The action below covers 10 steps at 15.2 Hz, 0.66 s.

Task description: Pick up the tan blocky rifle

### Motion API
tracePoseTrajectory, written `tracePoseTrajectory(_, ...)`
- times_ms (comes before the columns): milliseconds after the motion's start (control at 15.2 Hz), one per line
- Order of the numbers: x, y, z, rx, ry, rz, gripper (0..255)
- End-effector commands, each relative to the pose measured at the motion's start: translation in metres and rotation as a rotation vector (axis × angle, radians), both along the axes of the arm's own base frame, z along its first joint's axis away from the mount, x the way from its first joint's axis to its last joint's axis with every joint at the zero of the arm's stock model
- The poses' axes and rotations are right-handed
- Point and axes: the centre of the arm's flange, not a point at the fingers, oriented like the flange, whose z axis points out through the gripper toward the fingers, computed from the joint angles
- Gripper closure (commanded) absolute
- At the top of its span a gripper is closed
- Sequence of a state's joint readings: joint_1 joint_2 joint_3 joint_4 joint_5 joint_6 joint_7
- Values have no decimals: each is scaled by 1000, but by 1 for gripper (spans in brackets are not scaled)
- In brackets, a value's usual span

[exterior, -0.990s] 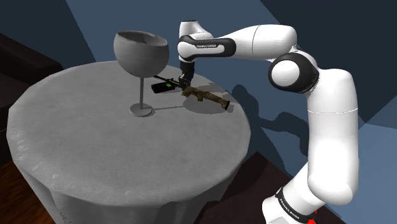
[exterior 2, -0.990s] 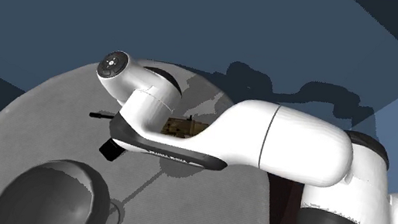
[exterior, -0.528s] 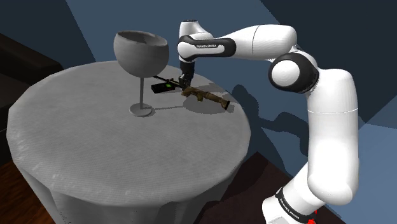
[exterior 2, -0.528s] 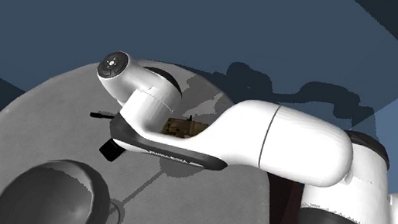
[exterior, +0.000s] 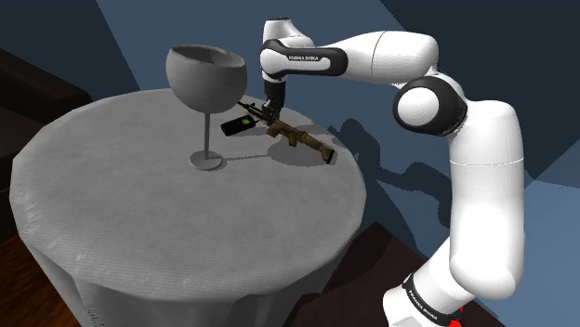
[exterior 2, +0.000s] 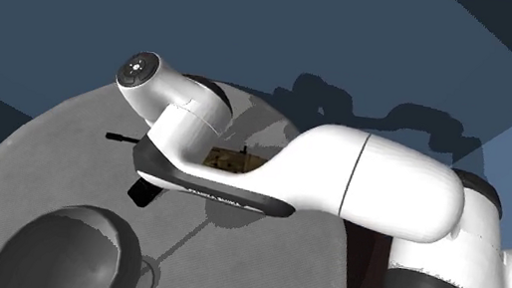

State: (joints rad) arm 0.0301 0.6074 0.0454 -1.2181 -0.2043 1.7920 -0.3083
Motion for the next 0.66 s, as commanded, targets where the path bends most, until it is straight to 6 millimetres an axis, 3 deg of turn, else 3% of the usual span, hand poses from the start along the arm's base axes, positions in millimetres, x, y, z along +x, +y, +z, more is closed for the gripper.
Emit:
tracePoseTrajectory(0, 0, 0, 12, 0, 0, 0, 255)
tracePoseTrajectory(462, 0, 0, 49, 0, 0, 0, 255)
tracePoseTrajectory(594, 0, 0, 50, 0, 0, 0, 255)
